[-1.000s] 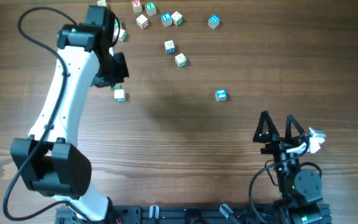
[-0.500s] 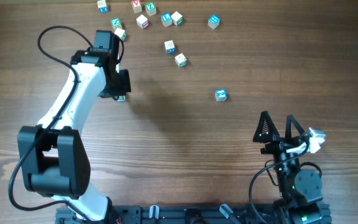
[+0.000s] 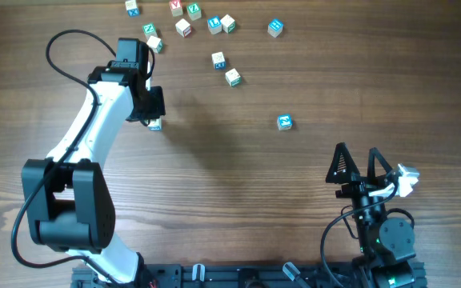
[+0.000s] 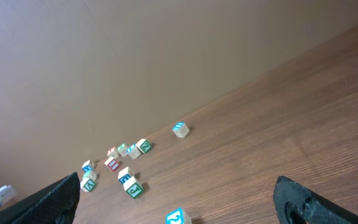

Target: Form a tower

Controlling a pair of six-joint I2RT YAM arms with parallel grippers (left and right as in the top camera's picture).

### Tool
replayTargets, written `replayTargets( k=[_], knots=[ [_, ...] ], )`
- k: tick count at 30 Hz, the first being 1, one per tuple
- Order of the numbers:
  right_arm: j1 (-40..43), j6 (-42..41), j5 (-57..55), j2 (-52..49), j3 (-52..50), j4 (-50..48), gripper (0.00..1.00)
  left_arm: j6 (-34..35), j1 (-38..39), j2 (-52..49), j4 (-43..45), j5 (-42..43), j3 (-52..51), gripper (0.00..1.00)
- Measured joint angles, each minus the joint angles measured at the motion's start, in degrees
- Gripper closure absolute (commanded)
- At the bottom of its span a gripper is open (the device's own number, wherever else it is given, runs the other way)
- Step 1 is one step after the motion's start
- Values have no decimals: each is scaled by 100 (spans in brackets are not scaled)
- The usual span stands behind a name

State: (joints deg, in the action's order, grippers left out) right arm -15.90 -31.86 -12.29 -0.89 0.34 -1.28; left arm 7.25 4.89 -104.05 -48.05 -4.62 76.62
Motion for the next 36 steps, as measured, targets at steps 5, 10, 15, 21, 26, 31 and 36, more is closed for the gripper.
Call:
replayTargets(
  k=[5, 10, 15, 21, 26, 31, 36],
  knots=[
    [0, 0, 0, 0, 0, 0, 0, -109, 0, -2, 249, 68, -214, 72],
    [0, 0, 0, 0, 0, 0, 0, -122, 0, -11, 369, 155, -240, 72],
    [0, 0, 0, 0, 0, 0, 0, -122, 2, -107, 400, 151, -243, 72],
    [0, 0, 0, 0, 0, 0, 0, -125, 0, -118, 407, 151, -256, 73],
    [0, 0, 0, 0, 0, 0, 0, -122, 0, -254, 463, 151, -310, 71],
    [0, 0, 0, 0, 0, 0, 0, -125, 2, -267, 483, 149, -313, 71],
    [0, 0, 0, 0, 0, 2, 0, -122, 2, -293, 514, 146, -313, 68]
  ],
)
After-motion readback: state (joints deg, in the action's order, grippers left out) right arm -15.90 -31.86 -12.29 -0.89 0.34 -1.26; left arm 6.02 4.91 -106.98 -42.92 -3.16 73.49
